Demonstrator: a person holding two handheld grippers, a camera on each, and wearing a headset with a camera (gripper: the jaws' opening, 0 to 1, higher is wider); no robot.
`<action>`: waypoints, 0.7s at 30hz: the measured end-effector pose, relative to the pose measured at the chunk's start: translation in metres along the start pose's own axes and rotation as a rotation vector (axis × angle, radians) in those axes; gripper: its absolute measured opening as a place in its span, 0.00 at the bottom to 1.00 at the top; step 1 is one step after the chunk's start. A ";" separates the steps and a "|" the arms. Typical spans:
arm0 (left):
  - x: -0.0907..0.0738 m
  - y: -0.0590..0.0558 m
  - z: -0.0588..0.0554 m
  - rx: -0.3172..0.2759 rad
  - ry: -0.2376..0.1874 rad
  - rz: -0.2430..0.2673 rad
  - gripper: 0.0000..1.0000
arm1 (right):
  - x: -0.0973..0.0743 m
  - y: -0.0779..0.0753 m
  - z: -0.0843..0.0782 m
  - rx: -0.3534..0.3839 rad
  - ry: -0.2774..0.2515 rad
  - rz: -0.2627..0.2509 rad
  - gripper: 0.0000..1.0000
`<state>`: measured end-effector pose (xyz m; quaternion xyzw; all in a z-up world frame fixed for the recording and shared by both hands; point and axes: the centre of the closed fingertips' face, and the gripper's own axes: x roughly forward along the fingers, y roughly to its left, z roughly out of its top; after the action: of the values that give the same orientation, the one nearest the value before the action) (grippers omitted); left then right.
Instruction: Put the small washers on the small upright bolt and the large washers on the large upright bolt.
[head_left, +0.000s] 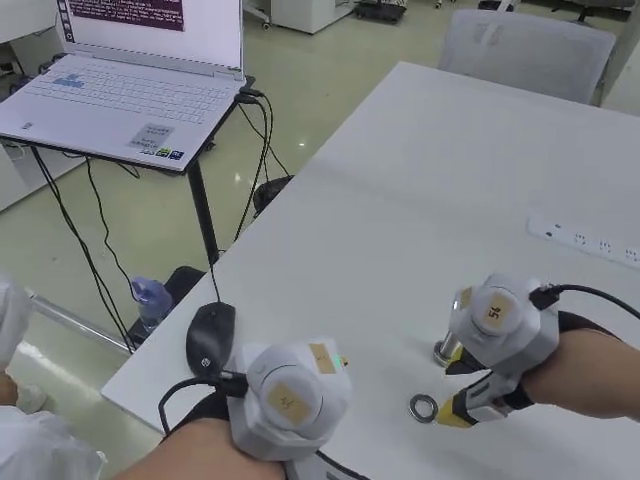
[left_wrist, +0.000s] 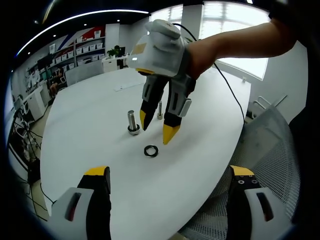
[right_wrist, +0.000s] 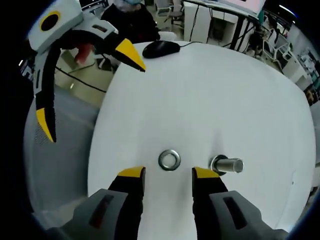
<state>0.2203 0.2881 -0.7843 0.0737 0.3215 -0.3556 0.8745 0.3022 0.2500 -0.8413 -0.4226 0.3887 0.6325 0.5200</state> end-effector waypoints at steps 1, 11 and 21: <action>0.000 0.000 0.001 -0.003 -0.007 0.001 0.99 | 0.002 0.000 -0.001 -0.003 0.005 0.000 0.39; 0.001 0.001 0.000 -0.008 -0.008 -0.002 0.99 | 0.023 0.000 -0.004 0.004 0.022 -0.008 0.39; 0.002 0.002 -0.004 -0.002 -0.005 -0.005 0.99 | 0.037 -0.003 -0.004 0.004 0.050 -0.035 0.39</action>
<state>0.2207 0.2896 -0.7891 0.0708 0.3198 -0.3577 0.8745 0.3020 0.2591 -0.8773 -0.4439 0.3951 0.6118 0.5220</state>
